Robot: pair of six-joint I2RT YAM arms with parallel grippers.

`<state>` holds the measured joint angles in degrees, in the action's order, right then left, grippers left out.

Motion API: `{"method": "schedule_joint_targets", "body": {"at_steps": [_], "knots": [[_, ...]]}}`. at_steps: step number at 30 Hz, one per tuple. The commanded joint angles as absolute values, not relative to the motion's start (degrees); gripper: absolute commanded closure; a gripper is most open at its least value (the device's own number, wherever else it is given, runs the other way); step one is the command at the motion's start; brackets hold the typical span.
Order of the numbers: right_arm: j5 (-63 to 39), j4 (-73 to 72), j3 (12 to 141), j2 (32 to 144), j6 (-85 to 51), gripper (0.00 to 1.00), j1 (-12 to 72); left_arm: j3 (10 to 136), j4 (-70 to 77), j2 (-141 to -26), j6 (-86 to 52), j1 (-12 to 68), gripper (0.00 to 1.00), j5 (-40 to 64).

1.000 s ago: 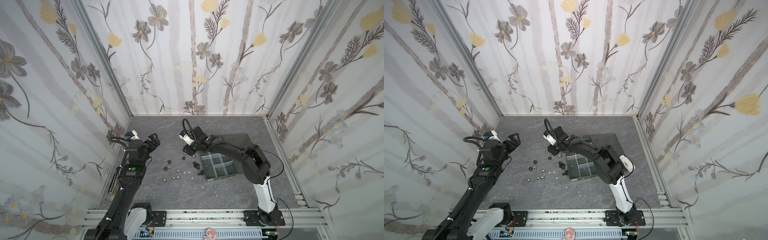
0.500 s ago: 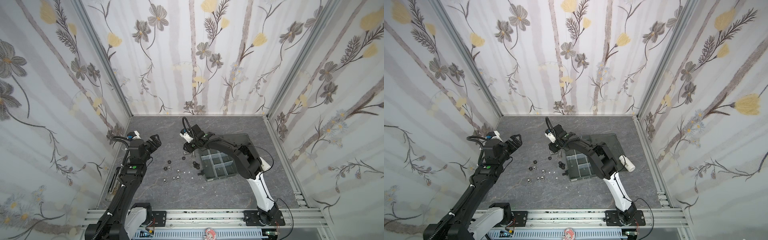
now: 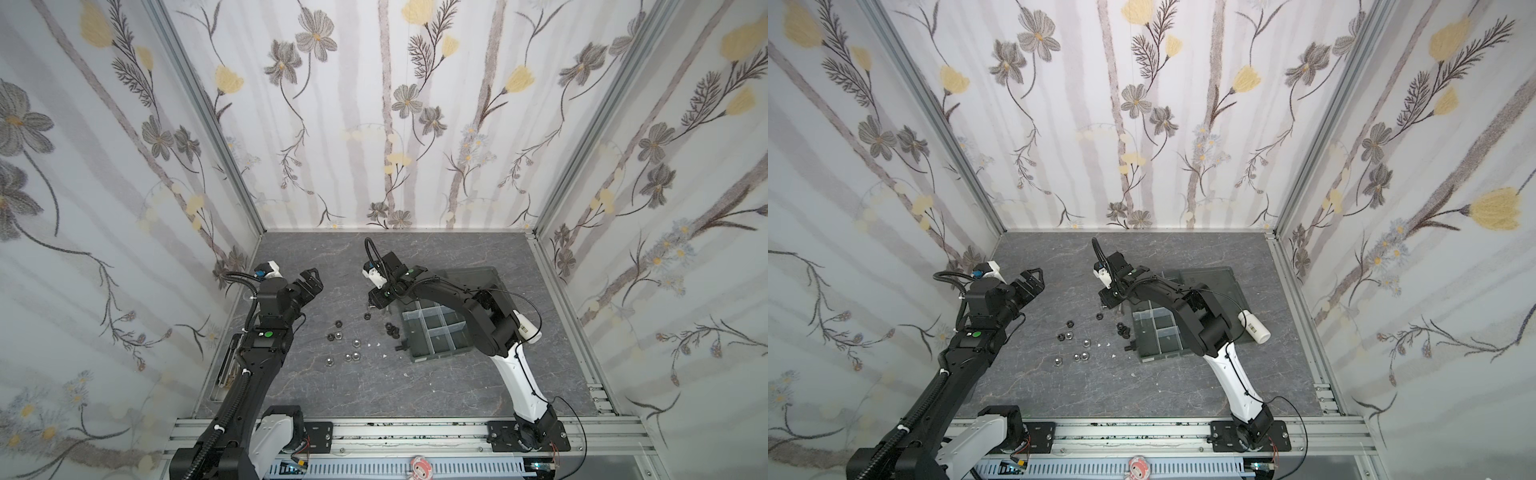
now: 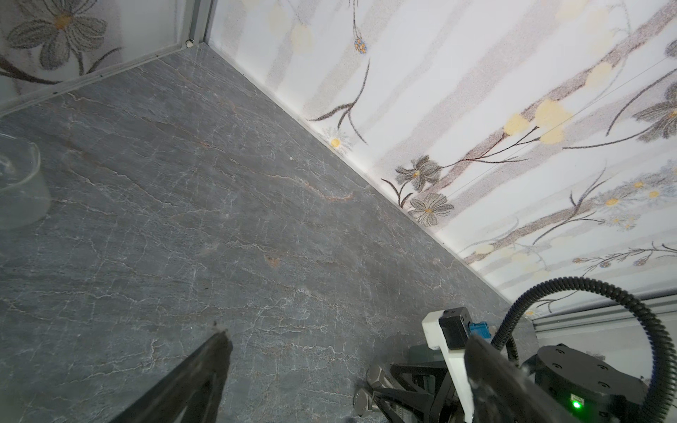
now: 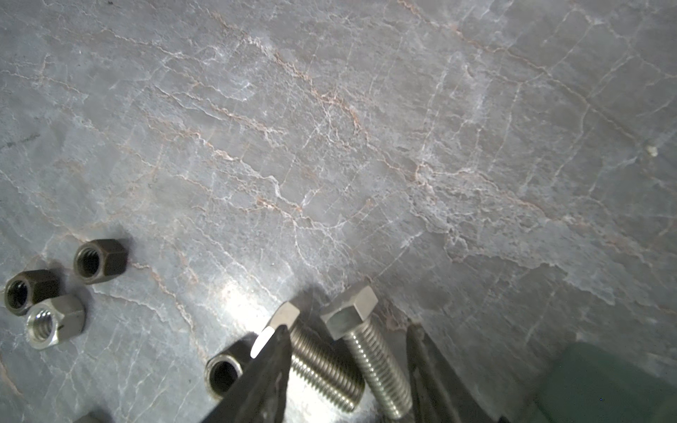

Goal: Sort the screws and nuts into containers
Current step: Pick up the screw from the center of the table.

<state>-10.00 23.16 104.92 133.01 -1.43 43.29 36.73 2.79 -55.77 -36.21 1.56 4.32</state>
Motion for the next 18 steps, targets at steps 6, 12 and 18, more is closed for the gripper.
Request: {"method": "schedule_joint_targets", "body": {"at_steps": [6, 12, 18], "knots": [[-6.9, 24.4, 106.9, 135.1, -1.6, 0.49, 43.3, 37.6, 3.6, -55.9, -36.7, 1.6, 0.0, 4.4], [-4.7, 24.5, 107.7, 136.0, -1.6, 0.51, 43.2, 37.9, 3.7, -56.2, -36.7, 1.6, 0.0, 4.5], [-4.4, 24.8, 108.9, 137.4, -1.6, 0.53, 43.2, 38.0, 4.0, -56.4, -36.9, 1.6, 0.0, 4.6]]}}
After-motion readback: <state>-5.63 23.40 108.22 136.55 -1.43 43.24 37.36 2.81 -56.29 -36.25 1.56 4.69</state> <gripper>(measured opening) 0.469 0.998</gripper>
